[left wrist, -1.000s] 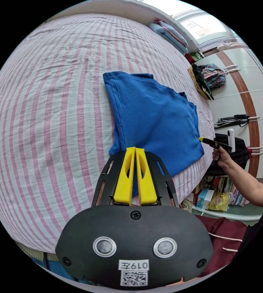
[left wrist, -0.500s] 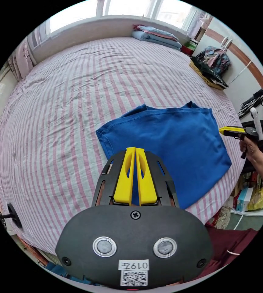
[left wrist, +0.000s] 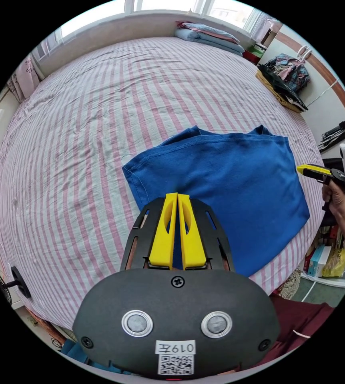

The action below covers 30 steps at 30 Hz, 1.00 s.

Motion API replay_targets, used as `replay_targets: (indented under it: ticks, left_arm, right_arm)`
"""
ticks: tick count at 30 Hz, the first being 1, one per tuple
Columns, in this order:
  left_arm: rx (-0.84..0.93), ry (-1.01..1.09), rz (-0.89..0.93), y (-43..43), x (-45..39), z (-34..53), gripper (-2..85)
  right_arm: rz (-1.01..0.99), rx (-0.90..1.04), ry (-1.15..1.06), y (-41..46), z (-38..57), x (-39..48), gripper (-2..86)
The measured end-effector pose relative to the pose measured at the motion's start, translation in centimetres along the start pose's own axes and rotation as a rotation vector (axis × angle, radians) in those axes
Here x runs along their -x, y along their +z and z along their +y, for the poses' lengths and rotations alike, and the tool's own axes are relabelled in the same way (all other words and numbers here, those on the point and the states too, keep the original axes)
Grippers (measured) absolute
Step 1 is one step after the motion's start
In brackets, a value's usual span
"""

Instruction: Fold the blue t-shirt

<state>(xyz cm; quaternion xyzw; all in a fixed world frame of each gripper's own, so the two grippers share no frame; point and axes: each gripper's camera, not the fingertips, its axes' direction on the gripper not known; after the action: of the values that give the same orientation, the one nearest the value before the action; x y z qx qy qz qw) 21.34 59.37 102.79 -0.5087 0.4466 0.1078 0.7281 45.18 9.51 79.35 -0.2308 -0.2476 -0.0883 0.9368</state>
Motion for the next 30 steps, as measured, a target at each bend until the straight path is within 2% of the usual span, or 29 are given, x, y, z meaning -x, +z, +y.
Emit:
replay_targets:
  ticks: [3,9,12,14,22,26,30]
  left_arm:
    - [-0.061,-0.031,-0.012,-1.4,0.4,-0.2,0.7]
    - [-0.067,-0.012,-0.002,-2.0,1.3,-2.0,0.8]
    - [-0.055,-0.029,0.022,-2.0,2.3,-2.6,0.8]
    - [-0.035,-0.023,0.024,-1.9,2.6,-2.8,0.8]
    - [-0.027,-0.058,0.026,-2.8,3.8,-2.2,0.9]
    - [-0.018,-0.121,0.099,-3.6,5.3,-1.4,0.8]
    - [0.021,-0.226,0.308,-3.8,8.4,-0.6,0.8]
  right_arm:
    - [-0.004,-0.033,0.009,-0.9,-1.8,-0.9,5.4]
    - [-0.082,-0.012,0.027,-0.4,-6.3,-2.7,8.1]
    - [-0.093,0.033,0.023,0.1,-7.3,-3.2,5.3]
    - [-0.074,0.009,0.008,-0.7,-7.7,-3.4,0.4]
    - [0.057,0.042,-0.120,-1.2,-8.7,-1.4,0.2]
    - [0.023,0.047,-0.105,-2.4,-9.3,-1.9,4.6]
    - [0.014,0.007,-0.114,-4.3,-9.5,-1.9,6.1]
